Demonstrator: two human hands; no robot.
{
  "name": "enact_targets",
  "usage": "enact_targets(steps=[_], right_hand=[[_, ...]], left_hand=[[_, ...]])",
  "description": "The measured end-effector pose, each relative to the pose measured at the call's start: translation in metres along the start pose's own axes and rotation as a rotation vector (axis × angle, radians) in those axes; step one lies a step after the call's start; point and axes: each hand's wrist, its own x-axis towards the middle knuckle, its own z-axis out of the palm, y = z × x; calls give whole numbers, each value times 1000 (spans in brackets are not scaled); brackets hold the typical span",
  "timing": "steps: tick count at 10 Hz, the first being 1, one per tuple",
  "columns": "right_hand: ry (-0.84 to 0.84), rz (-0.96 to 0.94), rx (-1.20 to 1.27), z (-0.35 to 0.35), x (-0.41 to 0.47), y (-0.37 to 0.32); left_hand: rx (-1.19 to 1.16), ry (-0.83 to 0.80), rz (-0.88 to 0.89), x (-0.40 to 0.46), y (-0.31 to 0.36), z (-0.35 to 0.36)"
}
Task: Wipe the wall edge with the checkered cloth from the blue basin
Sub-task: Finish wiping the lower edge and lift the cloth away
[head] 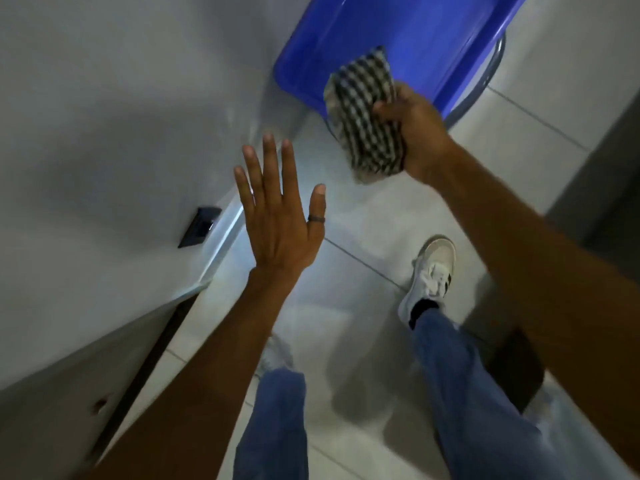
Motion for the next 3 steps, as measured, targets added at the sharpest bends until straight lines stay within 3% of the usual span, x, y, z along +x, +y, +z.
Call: enact_targets(steps=[1,2,3], right_hand=[[12,43,-360,-24,67,-32],[-113,168,-778,-40,112,-38],[-100,165,-1044,-36,109,-45]], left_hand=[[-15,-5,-68,23,27,20],[-30,-27,-105,38,45,29],[-35,-39,-174,46,63,7]])
